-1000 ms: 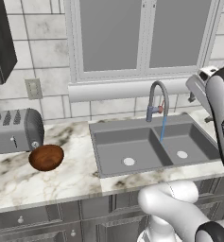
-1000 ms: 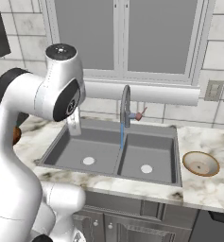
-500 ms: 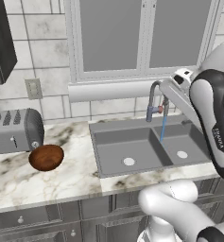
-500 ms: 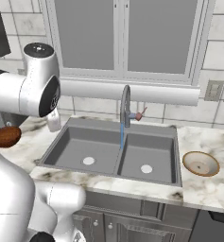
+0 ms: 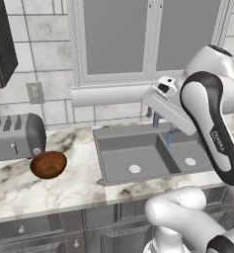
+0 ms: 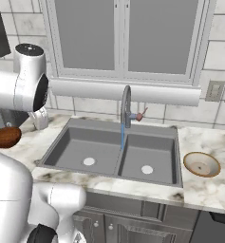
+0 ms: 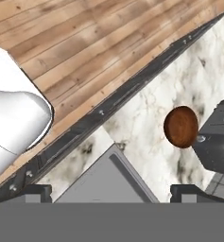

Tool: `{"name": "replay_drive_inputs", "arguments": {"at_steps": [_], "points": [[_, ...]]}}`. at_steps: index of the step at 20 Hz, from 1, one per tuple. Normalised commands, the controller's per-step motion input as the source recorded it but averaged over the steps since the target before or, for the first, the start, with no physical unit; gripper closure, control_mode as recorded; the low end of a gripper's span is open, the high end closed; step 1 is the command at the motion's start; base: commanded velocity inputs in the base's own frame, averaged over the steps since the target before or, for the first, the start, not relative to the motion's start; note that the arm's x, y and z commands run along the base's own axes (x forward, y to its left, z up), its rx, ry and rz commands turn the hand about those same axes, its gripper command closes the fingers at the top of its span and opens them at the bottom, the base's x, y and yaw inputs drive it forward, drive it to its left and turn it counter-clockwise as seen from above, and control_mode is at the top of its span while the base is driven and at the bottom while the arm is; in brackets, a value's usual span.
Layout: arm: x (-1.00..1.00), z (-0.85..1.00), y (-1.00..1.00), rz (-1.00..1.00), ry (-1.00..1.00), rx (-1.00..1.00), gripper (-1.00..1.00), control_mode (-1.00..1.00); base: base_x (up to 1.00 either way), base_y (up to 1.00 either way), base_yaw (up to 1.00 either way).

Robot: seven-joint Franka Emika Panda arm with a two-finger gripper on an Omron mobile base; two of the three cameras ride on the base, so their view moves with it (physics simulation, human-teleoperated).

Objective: Rinse each bowl for a few seconds and place them down in the sink or on the counter.

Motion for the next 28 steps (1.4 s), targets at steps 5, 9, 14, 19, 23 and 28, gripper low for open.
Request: {"name": "replay_drive_inputs", "arguments": {"at_steps": [5, 9, 14, 19, 23, 28], "points": [[0.13, -0.29, 0.54, 0.17, 0.03, 0.0, -1.0, -1.0, 0.0, 0.0, 0.0], [0.09, -0.32, 0.54, 0.13, 0.0, 0.0, -1.0, -1.0, 0.0, 0.0, 0.0], [0.1, -0.25, 0.38, 0.07, 0.01, 0.01, -1.0, -1.0, 0.0, 0.0, 0.0], [0.09, -0.25, 0.29, 0.03, 0.0, 0.0, -1.0, -1.0, 0.0, 0.0, 0.0], [0.14, -0.19, 0.27, 0.03, 0.0, 0.0, -1.0, -1.0, 0.0, 0.0, 0.0], [0.15, -0.11, 0.14, 0.0, 0.0, 0.0, -1.0, -1.0, 0.0, 0.0, 0.0]]}}
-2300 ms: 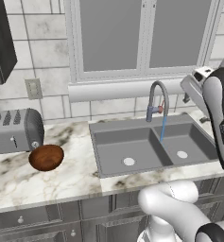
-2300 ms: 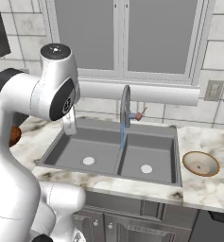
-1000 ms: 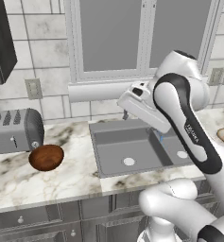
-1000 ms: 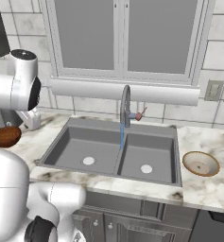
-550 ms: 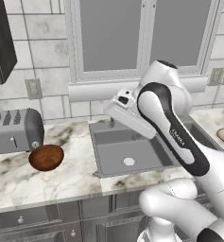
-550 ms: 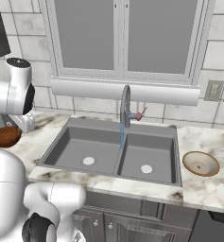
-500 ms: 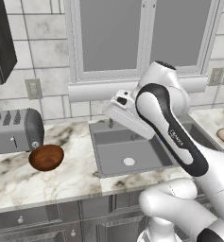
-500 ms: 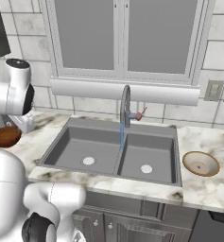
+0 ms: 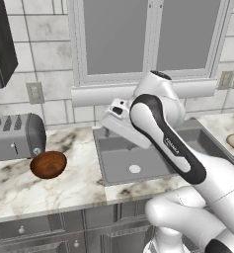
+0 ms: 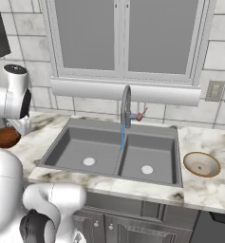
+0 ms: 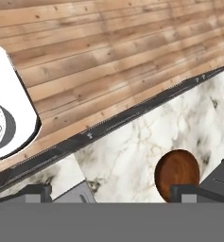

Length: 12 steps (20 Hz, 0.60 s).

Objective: Rinse each bowl for a few seconds and place them down in the sink or on the counter.

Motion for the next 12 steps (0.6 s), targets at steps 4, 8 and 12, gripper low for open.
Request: {"name": "replay_drive_inputs", "arguments": {"at_steps": [4, 8, 12], "points": [[0.08, -0.12, 0.19, 0.0, 0.0, 0.0, -1.0, -1.0, 0.0, 0.0, 0.0], [0.13, -0.13, 0.23, 0.01, 0.0, -0.01, -1.0, -1.0, 0.0, 0.0, 0.0], [0.14, -0.16, 0.29, 0.01, 0.0, -0.01, -1.0, -1.0, 0.0, 0.0, 0.0]]}}
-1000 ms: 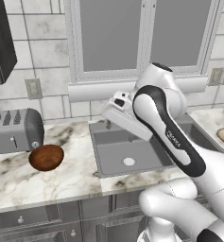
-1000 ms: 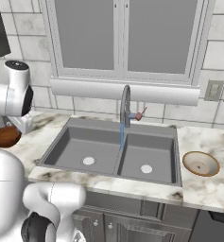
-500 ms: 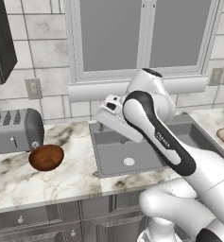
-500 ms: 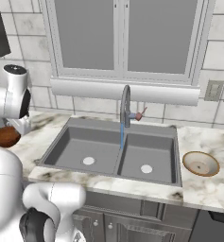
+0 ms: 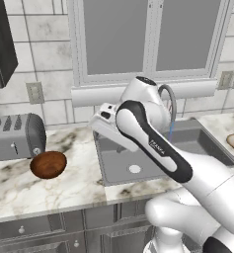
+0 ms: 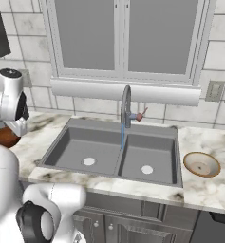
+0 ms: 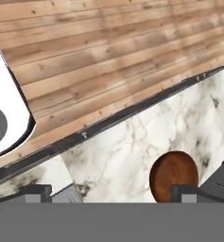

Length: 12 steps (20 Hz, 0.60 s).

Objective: Rinse each bowl for a few seconds and place them down in the sink or on the counter.

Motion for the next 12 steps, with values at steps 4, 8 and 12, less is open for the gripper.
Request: {"name": "replay_drive_inputs", "arguments": {"at_steps": [4, 8, 12], "points": [[0.14, -0.15, 0.27, 0.0, 0.0, -0.01, -1.0, -1.0, 0.0, 0.0, 0.0], [0.14, -0.2, 0.26, 0.0, 0.0, -0.01, -1.0, -1.0, 0.0, 0.0, 0.0], [0.16, -0.27, 0.22, 0.0, -0.01, -0.01, -1.0, -1.0, 0.0, 0.0, 0.0]]}}
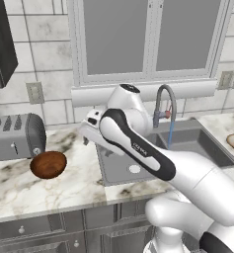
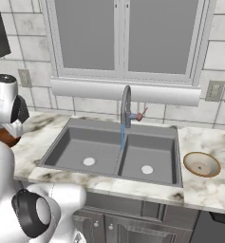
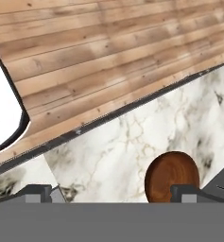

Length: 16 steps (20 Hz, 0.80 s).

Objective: Rinse each bowl for a few seconds and place them down in the sink or on the counter.

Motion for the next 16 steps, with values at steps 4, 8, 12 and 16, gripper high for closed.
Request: {"name": "replay_drive_inputs", "arguments": {"at_steps": [4, 8, 12, 16], "points": [[0.24, -0.28, 0.18, 0.0, 0.0, -0.01, -1.0, -1.0, 0.0, 0.0, 0.0], [0.2, -0.26, 0.11, 0.0, -0.01, 0.0, -1.0, -1.0, 0.0, 0.0, 0.0], [0.24, -0.26, 0.12, 0.0, -0.01, -0.01, -1.0, -1.0, 0.0, 0.0, 0.0], [0.23, -0.24, 0.18, 0.0, -0.01, -0.01, -1.0, -1.0, 0.0, 0.0, 0.0]]}}
